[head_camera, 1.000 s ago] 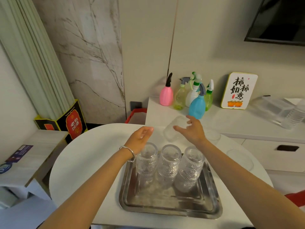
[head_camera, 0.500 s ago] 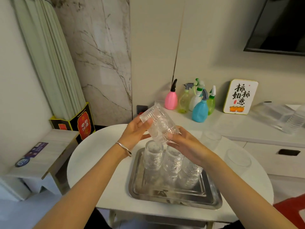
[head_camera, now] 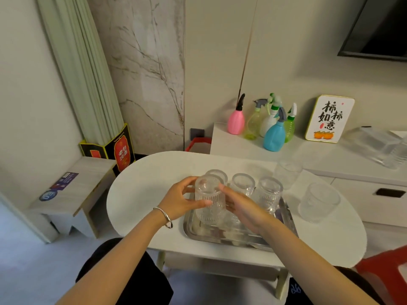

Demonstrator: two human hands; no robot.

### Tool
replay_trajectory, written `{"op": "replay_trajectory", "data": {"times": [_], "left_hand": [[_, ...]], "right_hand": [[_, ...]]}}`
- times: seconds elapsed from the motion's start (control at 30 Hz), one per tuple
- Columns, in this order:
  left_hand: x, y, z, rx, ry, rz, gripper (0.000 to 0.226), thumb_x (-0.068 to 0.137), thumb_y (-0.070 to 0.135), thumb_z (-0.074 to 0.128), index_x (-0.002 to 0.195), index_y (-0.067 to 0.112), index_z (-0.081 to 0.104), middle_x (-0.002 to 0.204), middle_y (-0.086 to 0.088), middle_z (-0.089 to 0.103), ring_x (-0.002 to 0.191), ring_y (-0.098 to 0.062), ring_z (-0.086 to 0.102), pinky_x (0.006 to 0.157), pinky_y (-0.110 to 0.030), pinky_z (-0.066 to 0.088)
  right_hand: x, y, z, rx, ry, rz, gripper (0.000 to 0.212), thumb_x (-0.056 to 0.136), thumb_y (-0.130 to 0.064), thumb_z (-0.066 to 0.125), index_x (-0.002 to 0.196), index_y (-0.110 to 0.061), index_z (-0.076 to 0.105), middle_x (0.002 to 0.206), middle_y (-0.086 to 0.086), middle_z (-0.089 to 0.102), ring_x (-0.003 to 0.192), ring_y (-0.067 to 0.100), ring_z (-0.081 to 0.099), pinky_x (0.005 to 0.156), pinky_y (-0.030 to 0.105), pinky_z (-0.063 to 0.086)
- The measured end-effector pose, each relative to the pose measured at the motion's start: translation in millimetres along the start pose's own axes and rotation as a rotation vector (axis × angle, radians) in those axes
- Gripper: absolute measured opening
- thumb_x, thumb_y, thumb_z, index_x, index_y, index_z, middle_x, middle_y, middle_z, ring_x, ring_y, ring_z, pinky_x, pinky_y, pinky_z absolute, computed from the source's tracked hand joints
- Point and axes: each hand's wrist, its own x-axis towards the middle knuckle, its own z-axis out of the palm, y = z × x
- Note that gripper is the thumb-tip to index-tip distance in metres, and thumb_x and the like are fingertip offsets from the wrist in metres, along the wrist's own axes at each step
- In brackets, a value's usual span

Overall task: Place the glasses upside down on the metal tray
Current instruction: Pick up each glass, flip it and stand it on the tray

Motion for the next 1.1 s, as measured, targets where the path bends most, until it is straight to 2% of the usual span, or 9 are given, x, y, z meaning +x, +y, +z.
{"op": "replay_trajectory", "data": {"times": [0.2,0.27,0.37,0.47,0.6,0.67,0.9,1.0,1.1], "left_hand": [[-5,-24,14,0.033,0.000,-0.074,0.074,0.044,0.060,0.078,0.111,0.042,0.051,0.106,0.020,0.060,0.098,-0.001,0.057,0.061,-0.008,0.049],[-4,-28,17,0.031,0.013,-0.091,0.081,0.044,0.059,0.078,0.117,0.034,0.051,0.106,0.017,0.059,0.096,-0.001,0.056,0.059,-0.005,0.048],[-3,-33,21,0.045,0.014,-0.107,0.088,0.043,0.060,0.078,0.121,0.030,0.050,0.105,0.016,0.058,0.095,0.002,0.054,0.056,-0.002,0.045],[-4,-38,24,0.055,0.008,-0.114,0.091,0.042,0.062,0.077,0.122,0.029,0.049,0.107,0.014,0.057,0.095,0.001,0.054,0.057,-0.004,0.046],[-3,-42,27,0.050,0.004,-0.114,0.087,0.046,0.057,0.079,0.123,0.030,0.049,0.112,0.011,0.059,0.102,-0.008,0.056,0.072,-0.013,0.051],[-2,-43,27,0.046,-0.006,-0.113,0.082,0.050,0.050,0.082,0.122,0.030,0.049,0.112,0.011,0.059,0.103,-0.008,0.056,0.074,-0.015,0.051],[0,-39,26,0.053,-0.048,-0.116,0.075,0.057,0.039,0.083,0.122,0.033,0.045,0.113,0.014,0.054,0.100,-0.003,0.053,0.069,-0.009,0.049],[3,-29,13,0.089,-0.094,-0.087,0.073,0.055,0.039,0.084,0.118,0.034,0.048,0.116,0.014,0.054,0.103,-0.003,0.054,0.070,-0.012,0.051],[12,-10,-9,0.106,-0.089,-0.065,0.061,0.051,0.046,0.082,0.105,0.040,0.053,0.111,0.014,0.059,0.100,-0.007,0.058,0.067,-0.013,0.052]], "right_hand": [[-1,25,0,0.051,0.053,0.047,0.059,0.075,-0.058,0.063,0.121,-0.022,0.064,0.130,-0.001,0.063,0.124,0.016,0.054,0.114,0.039,0.033],[0,29,-2,0.099,0.085,0.056,0.050,0.077,-0.049,0.064,0.116,-0.018,0.065,0.123,0.000,0.067,0.119,0.016,0.058,0.110,0.036,0.038],[2,34,-4,0.151,0.091,0.068,0.039,0.073,-0.045,0.067,0.103,-0.020,0.070,0.107,-0.005,0.074,0.106,0.012,0.065,0.095,0.028,0.046],[3,40,-6,0.189,0.094,0.081,0.035,0.075,-0.043,0.069,0.102,-0.020,0.071,0.108,-0.004,0.074,0.108,0.012,0.064,0.089,0.026,0.046],[5,48,-8,0.246,0.116,0.087,0.040,0.072,-0.041,0.071,0.103,-0.016,0.069,0.118,0.004,0.067,0.117,0.019,0.058,0.099,0.032,0.043],[6,50,-8,0.263,0.110,0.078,0.042,0.072,-0.041,0.071,0.104,-0.014,0.069,0.118,0.006,0.067,0.119,0.022,0.057,0.104,0.035,0.041],[2,47,-8,0.221,0.118,0.084,0.048,0.081,-0.036,0.067,0.119,-0.007,0.061,0.126,0.010,0.063,0.122,0.023,0.055,0.108,0.037,0.038],[-6,35,-15,0.120,0.129,0.063,0.053,0.079,-0.040,0.066,0.125,-0.014,0.057,0.130,0.005,0.060,0.123,0.019,0.053,0.112,0.038,0.036],[-18,19,-33,0.034,0.133,0.010,0.042,0.085,-0.033,0.064,0.125,-0.020,0.058,0.132,0.001,0.058,0.123,0.014,0.053,0.108,0.033,0.040]]}}
